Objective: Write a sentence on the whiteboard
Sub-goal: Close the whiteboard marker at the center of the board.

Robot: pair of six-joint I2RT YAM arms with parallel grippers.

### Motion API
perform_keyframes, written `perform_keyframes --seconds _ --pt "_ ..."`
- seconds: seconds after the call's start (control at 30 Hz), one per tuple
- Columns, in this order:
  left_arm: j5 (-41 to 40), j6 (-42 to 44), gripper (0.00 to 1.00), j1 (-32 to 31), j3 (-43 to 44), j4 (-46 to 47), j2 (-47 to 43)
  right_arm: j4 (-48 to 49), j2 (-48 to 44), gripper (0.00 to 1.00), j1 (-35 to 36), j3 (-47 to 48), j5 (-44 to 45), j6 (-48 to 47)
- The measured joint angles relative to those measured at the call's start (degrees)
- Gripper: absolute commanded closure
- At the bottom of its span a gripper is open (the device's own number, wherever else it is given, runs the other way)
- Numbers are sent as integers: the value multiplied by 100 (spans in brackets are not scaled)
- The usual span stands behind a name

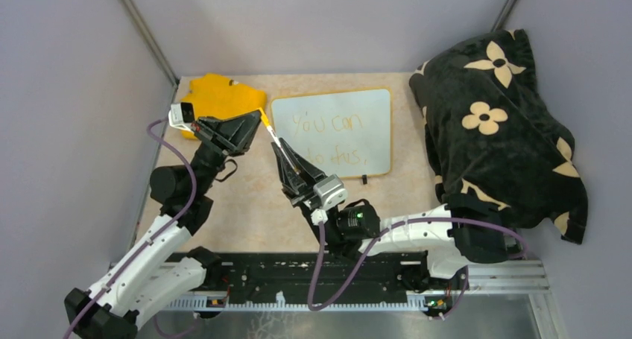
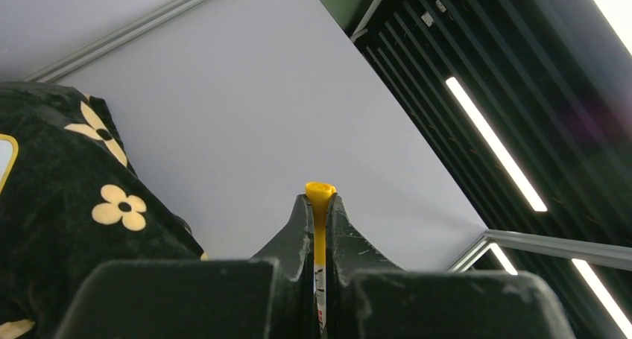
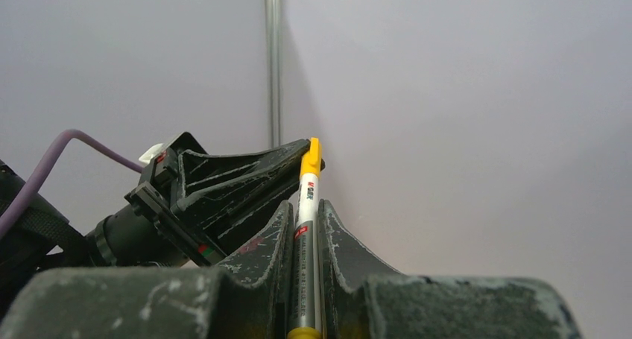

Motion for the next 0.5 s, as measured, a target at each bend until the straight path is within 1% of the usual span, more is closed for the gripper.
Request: perform_keyframes --seconds 0.3,0.5 --pt "-767 315 100 -507 0 214 127 7 68 100 -59 181 63 -44" --pt "-1023 472 100 -656 -2 313 127 7 92 100 -87 221 0 -39"
